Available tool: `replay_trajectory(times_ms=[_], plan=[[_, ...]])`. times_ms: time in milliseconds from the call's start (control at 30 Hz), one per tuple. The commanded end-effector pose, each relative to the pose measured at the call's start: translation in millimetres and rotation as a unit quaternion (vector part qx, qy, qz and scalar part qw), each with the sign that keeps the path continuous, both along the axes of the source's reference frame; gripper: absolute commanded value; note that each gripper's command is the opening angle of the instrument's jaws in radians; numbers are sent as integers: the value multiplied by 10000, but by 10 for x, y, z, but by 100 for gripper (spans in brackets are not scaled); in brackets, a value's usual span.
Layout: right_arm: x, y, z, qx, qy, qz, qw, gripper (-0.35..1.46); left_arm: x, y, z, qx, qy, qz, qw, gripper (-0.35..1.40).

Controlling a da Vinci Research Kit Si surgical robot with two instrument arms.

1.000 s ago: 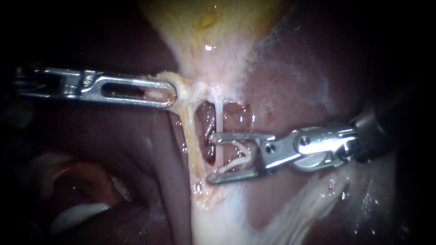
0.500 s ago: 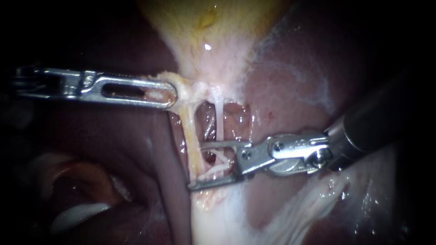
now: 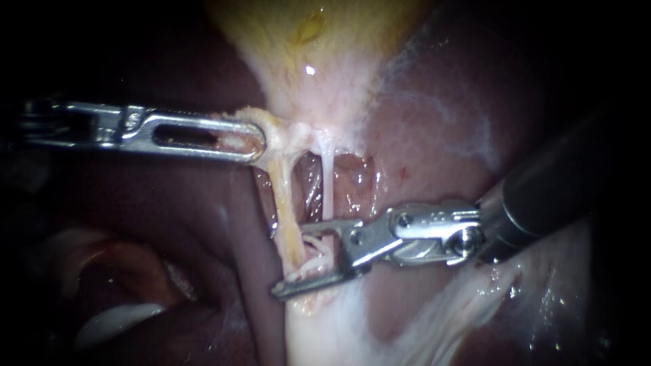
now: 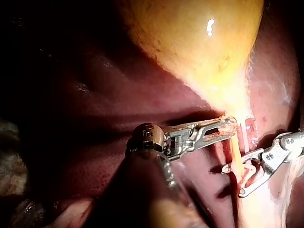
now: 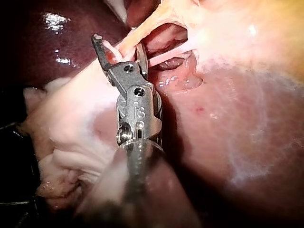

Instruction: Clipping first clip left tube

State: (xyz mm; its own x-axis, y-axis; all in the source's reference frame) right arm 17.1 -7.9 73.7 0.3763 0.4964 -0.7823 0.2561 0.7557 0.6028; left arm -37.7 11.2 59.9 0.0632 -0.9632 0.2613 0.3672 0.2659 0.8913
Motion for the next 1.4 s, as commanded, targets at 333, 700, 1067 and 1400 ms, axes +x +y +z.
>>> replay_trajectory(times_ms=[333,700,1067,1400], plan=[[13,-12,13,503,41,-159,9986,42,-3,0,1,1,6,-7,10000,-35],[10,1,15,796,257,48,9965,40,-3,0,1,1,6,-7,10000,-35],[4,5,12,891,226,62,9958,11,-3,0,1,1,6,-8,10000,-35],[-5,15,8,1437,-25,166,9895,-35,-4,1,2,1,6,-7,10000,-35]])
